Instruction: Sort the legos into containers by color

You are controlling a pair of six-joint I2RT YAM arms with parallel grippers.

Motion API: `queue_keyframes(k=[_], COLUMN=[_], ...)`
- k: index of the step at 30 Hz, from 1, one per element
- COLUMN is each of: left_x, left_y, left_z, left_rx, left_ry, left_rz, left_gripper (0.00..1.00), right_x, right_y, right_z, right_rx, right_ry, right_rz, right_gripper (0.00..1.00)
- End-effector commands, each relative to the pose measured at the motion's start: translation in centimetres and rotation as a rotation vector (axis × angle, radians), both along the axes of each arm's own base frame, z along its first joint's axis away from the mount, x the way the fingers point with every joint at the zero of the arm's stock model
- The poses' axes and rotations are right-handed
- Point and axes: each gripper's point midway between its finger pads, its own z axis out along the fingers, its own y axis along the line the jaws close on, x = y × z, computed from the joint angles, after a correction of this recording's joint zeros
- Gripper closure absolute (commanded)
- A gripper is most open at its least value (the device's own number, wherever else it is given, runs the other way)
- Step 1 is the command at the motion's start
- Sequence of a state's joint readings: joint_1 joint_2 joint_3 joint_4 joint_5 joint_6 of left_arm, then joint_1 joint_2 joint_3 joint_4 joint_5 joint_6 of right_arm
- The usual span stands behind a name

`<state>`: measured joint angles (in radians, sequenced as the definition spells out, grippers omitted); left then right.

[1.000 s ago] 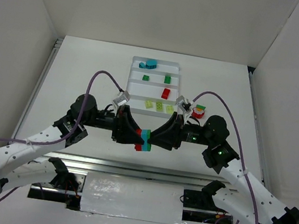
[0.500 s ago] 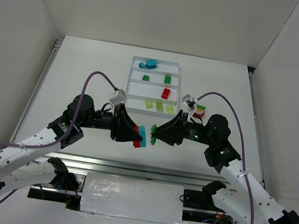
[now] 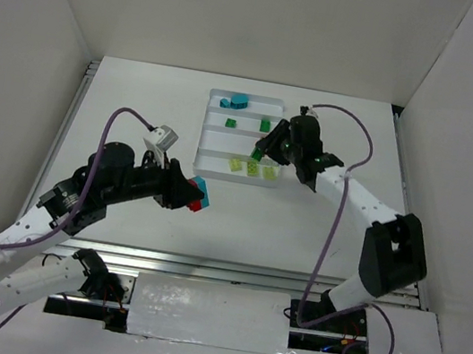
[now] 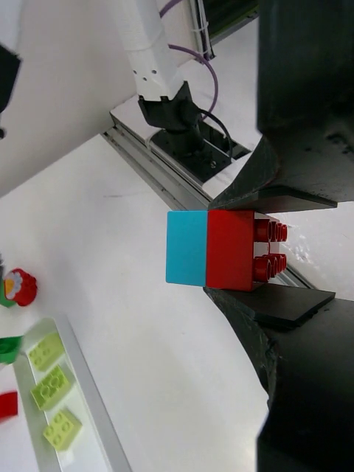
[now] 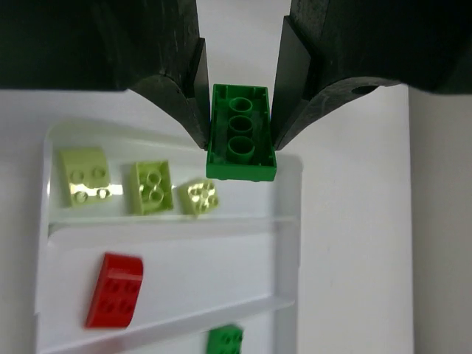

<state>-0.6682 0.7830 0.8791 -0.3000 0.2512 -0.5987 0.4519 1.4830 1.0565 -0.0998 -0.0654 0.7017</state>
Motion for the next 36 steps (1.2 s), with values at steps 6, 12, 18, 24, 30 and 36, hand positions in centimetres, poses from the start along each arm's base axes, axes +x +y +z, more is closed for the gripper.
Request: queue_keyframes(k=[6,12,18,24,30,36], left_x=[-1.3,-2.2,-2.7,-2.8,-2.8,-3.0], left_y=[3.1,3.0,1.9,1.2,1.0,1.0], left_z=[1.2,-0.4,-1.5,-2.1,-2.6,-2.8], left_rx=[0.065,0.06,0.034,0.019,0.02,0.017], left_ry=[-0.054,-0.034,-0.008,-0.005,0.005,0.005], left_rz=[0.061,0.024,-0.036,-0.067,-0.077,-0.081], left_gripper=[1.0,1.0,1.0,1.0,1.0,1.0], right_x=[11.7,16.9,19.7,20.9,21.8,21.1], right_y=[0.8,1.1,1.6,2.8,4.0,4.3], right_z=[-0.2,-4.1,-5.0,-5.9,-6.8,-8.2], right_rx=[-0.053,-0.111,-0.028,0.046,0.098,0.106], right_ry=[-0.009,0.024,0.012,0.027,0.059,0.097], right_rz=[-0.257,-0.349,-0.357,-0.344,-0.343,-0.331], right_gripper=[1.0,1.0,0.98,0.95,0.91,0.6])
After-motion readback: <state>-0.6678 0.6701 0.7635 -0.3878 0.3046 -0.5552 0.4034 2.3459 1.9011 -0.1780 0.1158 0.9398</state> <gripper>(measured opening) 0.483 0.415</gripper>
